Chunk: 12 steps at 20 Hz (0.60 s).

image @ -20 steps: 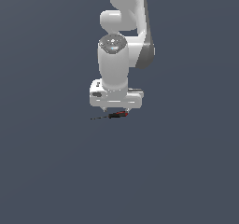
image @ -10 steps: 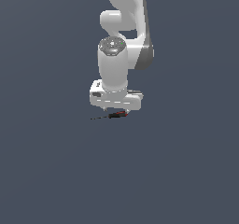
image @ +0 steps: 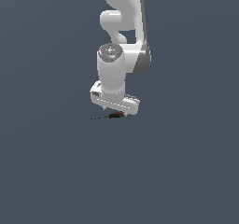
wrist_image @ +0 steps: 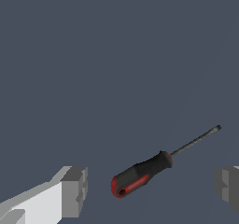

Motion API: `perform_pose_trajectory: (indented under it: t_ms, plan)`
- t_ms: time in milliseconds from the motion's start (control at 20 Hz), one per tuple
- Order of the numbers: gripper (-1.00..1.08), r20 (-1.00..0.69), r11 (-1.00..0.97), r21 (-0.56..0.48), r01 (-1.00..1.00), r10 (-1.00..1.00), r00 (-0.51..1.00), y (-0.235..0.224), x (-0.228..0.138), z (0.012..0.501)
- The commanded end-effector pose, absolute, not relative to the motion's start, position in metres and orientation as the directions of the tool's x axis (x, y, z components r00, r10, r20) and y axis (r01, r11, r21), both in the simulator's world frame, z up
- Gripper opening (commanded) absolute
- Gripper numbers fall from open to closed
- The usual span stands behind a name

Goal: Pick up the object and move it to a goal position.

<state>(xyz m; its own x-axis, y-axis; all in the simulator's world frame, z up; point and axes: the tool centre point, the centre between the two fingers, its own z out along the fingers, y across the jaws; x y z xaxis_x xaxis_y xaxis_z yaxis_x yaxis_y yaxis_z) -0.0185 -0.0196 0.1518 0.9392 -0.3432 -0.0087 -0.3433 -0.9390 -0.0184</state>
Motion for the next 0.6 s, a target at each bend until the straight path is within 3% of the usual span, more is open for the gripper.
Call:
perform_pose_trajectory:
  t_ms: [0, 550]
  plan:
    - [1.0, -0.011, -0.911, -0.019, -0.413, -0.412, 0.911, -0.022, -0.022, 0.144]
    - [1.0, -0.018, -0.721, -0.015, -0.693, -0.693, 0.721, -0.032, -0.041, 0.113]
